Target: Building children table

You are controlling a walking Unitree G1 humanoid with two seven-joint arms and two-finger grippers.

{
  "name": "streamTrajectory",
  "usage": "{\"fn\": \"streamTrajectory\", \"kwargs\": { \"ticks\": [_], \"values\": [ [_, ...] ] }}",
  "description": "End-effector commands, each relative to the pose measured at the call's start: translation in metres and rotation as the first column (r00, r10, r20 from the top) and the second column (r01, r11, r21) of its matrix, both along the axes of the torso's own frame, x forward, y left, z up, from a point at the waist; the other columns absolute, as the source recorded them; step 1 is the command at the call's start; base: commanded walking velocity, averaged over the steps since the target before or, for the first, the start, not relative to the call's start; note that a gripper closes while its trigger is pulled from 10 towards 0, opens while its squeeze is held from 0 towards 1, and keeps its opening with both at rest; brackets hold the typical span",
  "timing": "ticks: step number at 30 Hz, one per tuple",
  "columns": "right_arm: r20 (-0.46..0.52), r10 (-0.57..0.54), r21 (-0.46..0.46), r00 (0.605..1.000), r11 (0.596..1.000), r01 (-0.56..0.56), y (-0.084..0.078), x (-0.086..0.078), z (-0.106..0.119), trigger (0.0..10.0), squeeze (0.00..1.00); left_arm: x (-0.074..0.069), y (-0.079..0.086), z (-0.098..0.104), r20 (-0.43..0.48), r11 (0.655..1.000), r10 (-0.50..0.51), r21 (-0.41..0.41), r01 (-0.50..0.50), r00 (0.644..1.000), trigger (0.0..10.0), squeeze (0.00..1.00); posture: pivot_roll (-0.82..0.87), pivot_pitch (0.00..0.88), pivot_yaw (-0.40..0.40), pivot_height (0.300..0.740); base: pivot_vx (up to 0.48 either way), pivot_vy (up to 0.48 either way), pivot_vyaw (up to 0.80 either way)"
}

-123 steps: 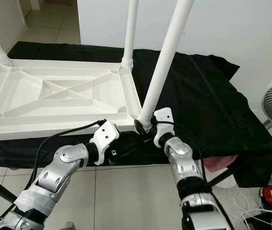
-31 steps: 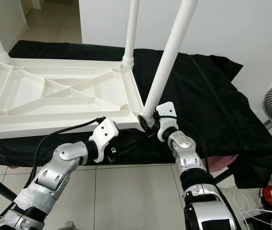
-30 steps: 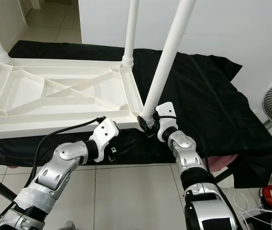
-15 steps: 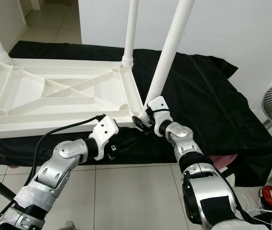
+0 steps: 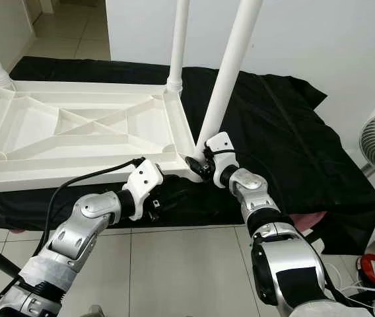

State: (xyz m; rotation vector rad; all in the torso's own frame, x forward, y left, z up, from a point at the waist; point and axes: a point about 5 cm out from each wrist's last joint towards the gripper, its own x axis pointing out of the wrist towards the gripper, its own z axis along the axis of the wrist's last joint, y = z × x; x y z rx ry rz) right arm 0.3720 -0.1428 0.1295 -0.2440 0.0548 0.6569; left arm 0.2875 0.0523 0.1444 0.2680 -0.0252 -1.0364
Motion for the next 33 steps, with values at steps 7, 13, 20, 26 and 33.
{"fn": "streamTrajectory", "kwargs": {
  "ticks": [7, 13, 20, 26, 33],
  "values": [
    [0.027, -0.04, 0.03, 0.999, 0.999, 0.039, 0.005, -0.004, -0.006, 10.0, 0.0, 0.0, -0.002, 0.002, 0.009, 1.0, 0.024, -0.005, -0.024, 1.0, 10.0, 0.0, 0.06, 0.0, -0.11, 0.74, 0.0, 0.0, 0.0],
    [0.042, -0.121, 0.076, 0.992, 0.99, 0.118, 0.012, -0.009, -0.012, 10.0, 0.0, -0.001, -0.003, 0.001, 0.005, 1.0, 0.022, -0.006, -0.022, 1.0, 10.0, 0.0, 0.06, 0.0, -0.11, 0.74, 0.0, 0.0, 0.0],
    [0.029, -0.275, 0.153, 0.961, 0.951, 0.267, 0.024, -0.012, -0.014, 10.0, 0.0, -0.002, -0.002, 0.0, 0.001, 1.0, 0.024, -0.007, -0.024, 1.0, 10.0, 0.0, 0.06, 0.003, -0.109, 0.74, 0.0, 0.0, 0.0],
    [-0.002, -0.531, 0.235, 0.848, 0.824, 0.516, 0.033, -0.019, -0.018, 10.0, 0.0, -0.003, -0.002, -0.001, -0.004, 1.0, 0.02, -0.005, -0.02, 1.0, 10.0, 0.0, 0.06, 0.002, -0.111, 0.74, 0.0, 0.0, 0.0],
    [-0.034, -0.576, 0.287, 0.817, 0.777, 0.56, 0.048, -0.028, -0.017, 10.0, 0.0, -0.004, -0.003, -0.002, -0.006, 1.0, 0.017, -0.005, -0.017, 1.0, 10.0, 0.0, 0.06, 0.0, -0.111, 0.74, 0.0, 0.0, 0.0]
  ]
}}
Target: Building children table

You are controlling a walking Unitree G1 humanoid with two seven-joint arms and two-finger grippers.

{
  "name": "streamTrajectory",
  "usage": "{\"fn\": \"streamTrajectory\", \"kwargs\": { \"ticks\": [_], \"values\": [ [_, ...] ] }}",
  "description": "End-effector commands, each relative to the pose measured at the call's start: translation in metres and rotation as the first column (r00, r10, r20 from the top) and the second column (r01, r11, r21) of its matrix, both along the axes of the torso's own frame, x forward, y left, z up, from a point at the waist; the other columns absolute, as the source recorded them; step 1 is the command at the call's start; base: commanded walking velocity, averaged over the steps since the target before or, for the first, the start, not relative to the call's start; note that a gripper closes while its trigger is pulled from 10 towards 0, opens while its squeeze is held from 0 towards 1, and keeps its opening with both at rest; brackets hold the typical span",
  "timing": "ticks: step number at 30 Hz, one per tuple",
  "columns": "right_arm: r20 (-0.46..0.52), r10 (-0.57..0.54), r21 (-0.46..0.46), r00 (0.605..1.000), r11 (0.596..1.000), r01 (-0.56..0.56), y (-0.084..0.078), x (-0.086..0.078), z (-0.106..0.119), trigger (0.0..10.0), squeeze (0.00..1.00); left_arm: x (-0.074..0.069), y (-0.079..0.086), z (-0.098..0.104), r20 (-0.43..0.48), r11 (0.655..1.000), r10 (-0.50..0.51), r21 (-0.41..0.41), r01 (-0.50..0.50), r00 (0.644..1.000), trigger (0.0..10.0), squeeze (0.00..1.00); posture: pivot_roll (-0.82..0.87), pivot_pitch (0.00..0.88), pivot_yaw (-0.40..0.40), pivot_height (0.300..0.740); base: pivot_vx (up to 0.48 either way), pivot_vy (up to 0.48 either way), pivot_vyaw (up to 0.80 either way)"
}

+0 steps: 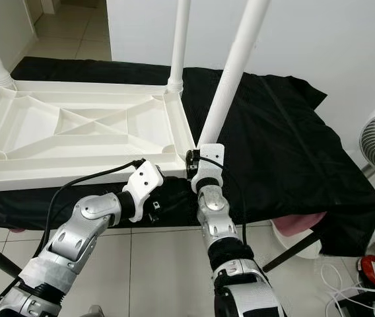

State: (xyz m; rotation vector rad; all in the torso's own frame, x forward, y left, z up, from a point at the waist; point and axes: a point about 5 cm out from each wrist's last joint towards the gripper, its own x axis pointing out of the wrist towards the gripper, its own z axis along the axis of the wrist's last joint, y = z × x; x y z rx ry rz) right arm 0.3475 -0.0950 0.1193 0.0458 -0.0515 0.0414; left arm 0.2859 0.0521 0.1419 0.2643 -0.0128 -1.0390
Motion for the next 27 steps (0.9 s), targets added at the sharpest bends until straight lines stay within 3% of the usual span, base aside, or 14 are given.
{"fn": "streamTrajectory", "kwargs": {
  "ticks": [1, 4, 5, 13, 19, 20, 23, 27],
  "values": [
    [-0.029, 0.0, -0.004, 1.0, 1.0, -0.001, 0.0, -0.003, -0.006, 10.0, 0.0, -0.002, -0.003, 0.001, 0.007, 1.0, 0.017, -0.008, -0.017, 1.0, 10.0, 0.0, 0.06, 0.0, -0.111, 0.74, 0.0, 0.0, 0.0],
    [-0.025, 0.012, -0.007, 1.0, 1.0, -0.012, 0.0, -0.003, -0.004, 10.0, 0.0, -0.002, -0.004, 0.001, 0.006, 1.0, 0.014, -0.008, -0.014, 1.0, 10.0, 0.0, 0.06, 0.0, -0.11, 0.74, 0.0, 0.0, 0.0],
    [-0.023, 0.022, 0.007, 0.999, 1.0, -0.022, -0.001, -0.003, -0.003, 10.0, 1.0, -0.001, -0.004, 0.001, 0.007, 1.0, 0.013, -0.007, -0.013, 1.0, 10.0, 0.0, 0.06, 0.0, -0.111, 0.74, 0.0, 0.0, 0.0],
    [-0.023, 0.06, 0.035, 0.998, 0.998, -0.059, -0.004, -0.006, 0.001, 10.0, 1.0, -0.001, -0.003, 0.001, 0.011, 1.0, 0.014, -0.004, -0.014, 1.0, 10.0, 0.0, 0.06, 0.0, -0.111, 0.74, 0.0, 0.0, 0.0],
    [-0.009, 0.177, -0.019, 0.984, 0.984, -0.177, -0.009, -0.006, 0.006, 10.0, 1.0, -0.001, -0.004, 0.002, 0.012, 1.0, 0.016, -0.004, -0.016, 1.0, 10.0, 0.0, 0.06, 0.0, -0.115, 0.74, 0.0, 0.0, 0.0],
    [-0.011, 0.227, -0.051, 0.974, 0.973, -0.227, -0.018, -0.002, 0.009, 10.0, 0.0, 0.0, -0.003, 0.002, 0.013, 1.0, 0.019, -0.005, -0.019, 1.0, 10.0, 0.0, 0.06, 0.0, -0.116, 0.74, 0.0, 0.0, 0.0],
    [-0.028, 0.286, -0.111, 0.958, 0.951, -0.287, -0.036, 0.006, 0.012, 10.0, 0.0, 0.001, -0.002, 0.003, 0.014, 1.0, 0.024, -0.007, -0.024, 1.0, 10.0, 0.0, 0.06, 0.0, -0.115, 0.74, 0.0, 0.0, 0.0],
    [-0.047, 0.346, -0.166, 0.937, 0.922, -0.349, -0.043, 0.011, 0.013, 10.0, 0.0, 0.002, -0.002, 0.003, 0.015, 1.0, 0.027, -0.008, -0.026, 1.0, 10.0, 0.0, 0.06, 0.0, -0.111, 0.74, 0.0, 0.0, 0.0]
  ]
}}
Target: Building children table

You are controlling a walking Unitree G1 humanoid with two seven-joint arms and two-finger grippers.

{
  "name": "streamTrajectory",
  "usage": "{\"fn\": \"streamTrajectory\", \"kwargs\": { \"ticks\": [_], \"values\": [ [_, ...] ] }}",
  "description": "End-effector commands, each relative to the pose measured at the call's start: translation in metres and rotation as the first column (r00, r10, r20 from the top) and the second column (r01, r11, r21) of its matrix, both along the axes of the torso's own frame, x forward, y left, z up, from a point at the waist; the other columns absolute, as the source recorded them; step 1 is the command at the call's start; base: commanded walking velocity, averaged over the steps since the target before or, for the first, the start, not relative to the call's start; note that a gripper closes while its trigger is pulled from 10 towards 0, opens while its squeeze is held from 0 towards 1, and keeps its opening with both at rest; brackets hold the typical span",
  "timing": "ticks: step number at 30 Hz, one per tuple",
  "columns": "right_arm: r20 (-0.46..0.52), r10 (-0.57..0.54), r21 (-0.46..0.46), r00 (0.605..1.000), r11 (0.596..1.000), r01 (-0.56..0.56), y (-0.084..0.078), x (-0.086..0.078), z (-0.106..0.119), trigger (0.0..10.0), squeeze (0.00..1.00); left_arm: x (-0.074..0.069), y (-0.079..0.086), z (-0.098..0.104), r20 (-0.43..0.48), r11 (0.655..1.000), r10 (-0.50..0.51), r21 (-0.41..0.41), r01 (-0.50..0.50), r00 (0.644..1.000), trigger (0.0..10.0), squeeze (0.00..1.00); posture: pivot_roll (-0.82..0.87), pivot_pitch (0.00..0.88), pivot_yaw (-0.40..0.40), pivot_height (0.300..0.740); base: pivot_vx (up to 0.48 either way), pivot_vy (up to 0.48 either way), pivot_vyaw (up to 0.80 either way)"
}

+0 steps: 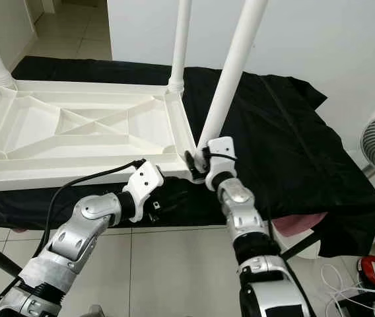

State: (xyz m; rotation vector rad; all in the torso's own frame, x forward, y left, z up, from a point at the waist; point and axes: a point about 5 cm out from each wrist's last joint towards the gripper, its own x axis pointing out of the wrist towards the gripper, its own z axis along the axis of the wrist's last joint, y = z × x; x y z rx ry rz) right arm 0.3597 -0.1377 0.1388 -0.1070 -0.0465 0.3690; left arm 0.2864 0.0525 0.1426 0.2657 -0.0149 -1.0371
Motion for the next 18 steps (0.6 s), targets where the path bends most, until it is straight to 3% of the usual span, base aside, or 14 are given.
{"fn": "streamTrajectory", "kwargs": {
  "ticks": [1, 5, 14, 15, 16, 17, 18],
  "values": [
    [-0.036, 0.061, -0.051, 0.997, 0.997, -0.063, -0.002, 0.002, -0.008, 10.0, 0.0, 0.001, -0.002, 0.003, 0.014, 1.0, 0.026, -0.009, -0.026, 1.0, 10.0, 0.0, 0.06, 0.0, -0.108, 0.74, 0.0, 0.0, 0.0],
    [-0.069, 0.159, -0.112, 0.985, 0.98, -0.166, 0.003, 0.008, -0.008, 10.0, 0.0, 0.003, -0.002, 0.005, 0.019, 1.0, 0.027, -0.009, -0.027, 0.999, 10.0, 0.0, 0.06, 0.0, -0.105, 0.74, 0.0, 0.0, 0.0],
    [-0.114, 0.246, -0.164, 0.963, 0.951, -0.263, 0.013, 0.015, -0.005, 10.0, 0.0, 0.004, -0.002, 0.006, 0.021, 1.0, 0.029, -0.01, -0.029, 0.999, 10.0, 0.0, 0.07, 0.0, -0.1, 0.74, 0.0, 0.0, 0.0],
    [-0.126, 0.264, -0.167, 0.956, 0.944, -0.283, 0.015, 0.016, -0.005, 6.3, 0.0, 0.003, -0.002, 0.006, 0.021, 1.0, 0.029, -0.01, -0.028, 0.999, 10.0, 0.0, 0.08, 0.0, -0.1, 0.74, 0.0, 0.0, 0.0],
    [-0.126, 0.264, -0.167, 0.956, 0.944, -0.283, 0.015, 0.016, -0.005, 6.3, 0.0, 0.003, -0.002, 0.006, 0.021, 1.0, 0.029, -0.01, -0.028, 0.999, 10.0, 0.0, 0.08, 0.0, -0.1, 0.74, 0.0, 0.0, 0.0],
    [-0.13, 0.275, -0.176, 0.952, 0.939, -0.295, 0.016, 0.017, -0.004, 0.0, 0.0, 0.003, -0.002, 0.006, 0.022, 1.0, 0.028, -0.01, -0.027, 0.999, 10.0, 0.0, 0.08, 0.0, -0.103, 0.74, 0.0, 0.0, 0.0],
    [-0.13, 0.275, -0.176, 0.952, 0.939, -0.295, 0.016, 0.017, -0.004, 0.0, 0.0, 0.003, -0.002, 0.006, 0.022, 1.0, 0.028, -0.01, -0.027, 0.999, 10.0, 0.0, 0.08, 0.0, -0.103, 0.74, 0.0, 0.0, 0.0]
  ]
}}
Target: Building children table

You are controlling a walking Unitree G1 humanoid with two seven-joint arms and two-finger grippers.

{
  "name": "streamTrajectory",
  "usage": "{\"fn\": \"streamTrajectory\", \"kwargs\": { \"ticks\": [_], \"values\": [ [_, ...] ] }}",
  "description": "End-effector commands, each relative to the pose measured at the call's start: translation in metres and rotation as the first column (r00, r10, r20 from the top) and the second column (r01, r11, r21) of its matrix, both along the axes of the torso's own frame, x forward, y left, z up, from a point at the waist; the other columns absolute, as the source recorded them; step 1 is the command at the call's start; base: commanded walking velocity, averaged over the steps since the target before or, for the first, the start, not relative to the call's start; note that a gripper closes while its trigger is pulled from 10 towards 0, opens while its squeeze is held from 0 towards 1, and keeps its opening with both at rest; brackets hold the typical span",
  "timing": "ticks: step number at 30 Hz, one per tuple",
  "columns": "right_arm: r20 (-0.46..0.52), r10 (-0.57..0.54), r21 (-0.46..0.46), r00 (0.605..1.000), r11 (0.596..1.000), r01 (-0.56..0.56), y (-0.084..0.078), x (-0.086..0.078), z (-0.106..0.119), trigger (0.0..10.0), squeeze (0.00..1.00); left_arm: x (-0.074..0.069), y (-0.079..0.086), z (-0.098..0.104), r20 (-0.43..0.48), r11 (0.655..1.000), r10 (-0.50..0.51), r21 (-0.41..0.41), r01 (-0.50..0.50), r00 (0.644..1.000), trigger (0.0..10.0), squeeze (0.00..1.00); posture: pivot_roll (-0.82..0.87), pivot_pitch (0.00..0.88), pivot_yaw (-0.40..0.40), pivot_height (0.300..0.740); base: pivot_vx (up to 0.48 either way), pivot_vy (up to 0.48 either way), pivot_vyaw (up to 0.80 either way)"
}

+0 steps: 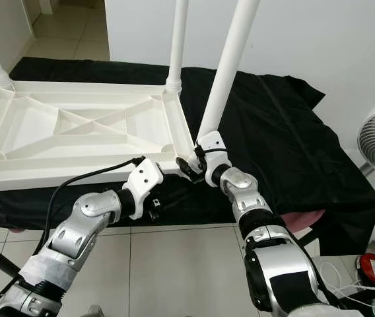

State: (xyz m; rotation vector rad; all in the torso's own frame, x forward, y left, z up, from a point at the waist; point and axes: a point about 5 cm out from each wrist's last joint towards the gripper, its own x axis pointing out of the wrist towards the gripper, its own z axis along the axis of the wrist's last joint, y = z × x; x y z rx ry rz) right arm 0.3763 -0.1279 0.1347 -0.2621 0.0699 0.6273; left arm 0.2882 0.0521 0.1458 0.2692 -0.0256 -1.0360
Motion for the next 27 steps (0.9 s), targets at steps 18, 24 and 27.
{"fn": "streamTrajectory", "kwargs": {
  "ticks": [18, 24, 27],
  "values": [
    [-0.019, -0.115, 0.032, 0.993, 0.993, 0.115, -0.02, -0.002, -0.012, 0.0, 0.0, 0.0, -0.002, 0.001, 0.006, 0.999, 0.035, -0.011, -0.035, 0.999, 10.0, 0.0, 0.07, 0.001, -0.104, 0.74, 0.0, 0.0, 0.0],
    [0.002, -0.217, 0.148, 0.976, 0.966, 0.214, -0.018, -0.005, -0.014, 0.0, 0.0, 0.001, -0.002, 0.002, 0.005, 0.999, 0.043, -0.022, -0.043, 0.999, 10.0, 0.0, 0.05, 0.012, -0.098, 0.74, 0.0, 0.0, 0.0],
    [-0.006, -0.298, 0.232, 0.955, 0.928, 0.291, -0.013, -0.007, -0.015, 0.0, 0.0, 0.003, 0.002, 0.001, -0.005, 0.998, 0.061, -0.025, -0.061, 0.998, 10.0, 0.0, 0.04, 0.015, -0.091, 0.74, 0.0, 0.0, 0.0]
  ]
}}
